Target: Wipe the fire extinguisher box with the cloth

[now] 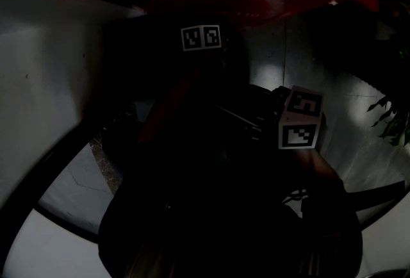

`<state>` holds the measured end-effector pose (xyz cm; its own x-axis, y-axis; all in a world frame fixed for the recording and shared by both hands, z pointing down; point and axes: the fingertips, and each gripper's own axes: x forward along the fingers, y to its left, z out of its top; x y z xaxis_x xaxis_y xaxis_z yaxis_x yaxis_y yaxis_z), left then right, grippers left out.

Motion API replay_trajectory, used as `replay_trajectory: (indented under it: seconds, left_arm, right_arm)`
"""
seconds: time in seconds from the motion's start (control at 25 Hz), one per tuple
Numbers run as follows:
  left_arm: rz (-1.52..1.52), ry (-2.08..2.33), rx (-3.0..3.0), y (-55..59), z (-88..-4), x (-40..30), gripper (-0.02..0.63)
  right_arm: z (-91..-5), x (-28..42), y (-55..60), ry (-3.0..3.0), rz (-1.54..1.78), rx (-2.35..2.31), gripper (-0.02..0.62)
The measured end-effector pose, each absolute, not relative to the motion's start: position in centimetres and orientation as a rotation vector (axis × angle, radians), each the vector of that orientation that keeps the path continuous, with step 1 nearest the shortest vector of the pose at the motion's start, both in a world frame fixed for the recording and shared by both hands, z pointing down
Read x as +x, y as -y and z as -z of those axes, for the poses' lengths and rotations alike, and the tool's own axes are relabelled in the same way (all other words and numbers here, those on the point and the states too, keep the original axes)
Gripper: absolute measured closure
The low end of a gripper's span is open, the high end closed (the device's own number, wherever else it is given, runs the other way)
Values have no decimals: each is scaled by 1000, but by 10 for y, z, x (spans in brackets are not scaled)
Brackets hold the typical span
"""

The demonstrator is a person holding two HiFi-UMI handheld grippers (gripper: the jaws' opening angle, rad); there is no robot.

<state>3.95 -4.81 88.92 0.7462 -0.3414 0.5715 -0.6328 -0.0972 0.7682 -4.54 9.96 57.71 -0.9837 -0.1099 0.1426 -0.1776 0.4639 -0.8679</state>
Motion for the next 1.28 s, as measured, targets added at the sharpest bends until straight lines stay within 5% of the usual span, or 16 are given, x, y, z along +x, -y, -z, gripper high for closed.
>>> replay_trajectory:
  seconds: [0.36, 1.28]
  left_arm:
    - [-234, 916, 1681, 58, -873, 45, 503]
    - [-286, 733, 2197, 49, -612, 46, 503]
  right_arm:
    - [-575, -34, -90, 2657, -1671, 295, 600]
    - [-565, -55, -127, 2637, -1519, -54, 597]
